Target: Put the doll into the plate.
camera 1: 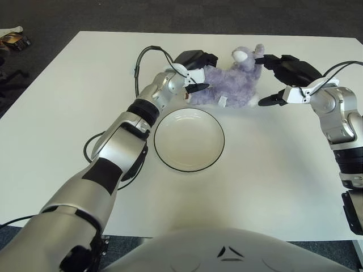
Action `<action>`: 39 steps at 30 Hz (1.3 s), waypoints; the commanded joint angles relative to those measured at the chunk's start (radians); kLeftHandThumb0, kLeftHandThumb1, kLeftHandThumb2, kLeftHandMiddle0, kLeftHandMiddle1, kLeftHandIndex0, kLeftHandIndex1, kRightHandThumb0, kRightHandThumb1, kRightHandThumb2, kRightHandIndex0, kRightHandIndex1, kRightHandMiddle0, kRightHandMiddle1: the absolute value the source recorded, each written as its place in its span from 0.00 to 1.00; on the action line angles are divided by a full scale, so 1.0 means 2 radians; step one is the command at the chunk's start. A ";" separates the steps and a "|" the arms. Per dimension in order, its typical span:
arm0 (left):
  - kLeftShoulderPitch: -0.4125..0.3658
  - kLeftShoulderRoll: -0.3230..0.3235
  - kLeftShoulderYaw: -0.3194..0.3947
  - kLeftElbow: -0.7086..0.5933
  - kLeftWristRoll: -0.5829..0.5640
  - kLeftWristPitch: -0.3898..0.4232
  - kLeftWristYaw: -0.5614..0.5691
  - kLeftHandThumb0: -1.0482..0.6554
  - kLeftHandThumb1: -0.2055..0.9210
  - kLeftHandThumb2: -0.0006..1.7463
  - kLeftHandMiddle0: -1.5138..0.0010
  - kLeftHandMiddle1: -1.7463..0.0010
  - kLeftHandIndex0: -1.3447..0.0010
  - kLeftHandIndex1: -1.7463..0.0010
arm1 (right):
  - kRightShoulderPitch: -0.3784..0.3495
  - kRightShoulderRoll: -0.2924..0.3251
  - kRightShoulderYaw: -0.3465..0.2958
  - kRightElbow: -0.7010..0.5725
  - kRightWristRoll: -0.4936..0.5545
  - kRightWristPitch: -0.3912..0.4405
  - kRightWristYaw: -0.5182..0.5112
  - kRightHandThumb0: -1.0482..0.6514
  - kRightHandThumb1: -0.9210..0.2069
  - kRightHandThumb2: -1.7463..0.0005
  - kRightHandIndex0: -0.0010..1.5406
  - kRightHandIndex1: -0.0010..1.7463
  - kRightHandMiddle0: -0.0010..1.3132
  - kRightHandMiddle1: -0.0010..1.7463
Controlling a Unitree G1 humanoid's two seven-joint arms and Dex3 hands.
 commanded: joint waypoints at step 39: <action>0.011 0.016 0.004 -0.048 -0.015 0.007 -0.097 0.96 0.24 0.93 0.45 0.00 0.19 0.00 | -0.140 -0.005 0.100 0.234 -0.073 -0.125 -0.118 0.07 0.33 0.71 0.00 0.00 0.00 0.06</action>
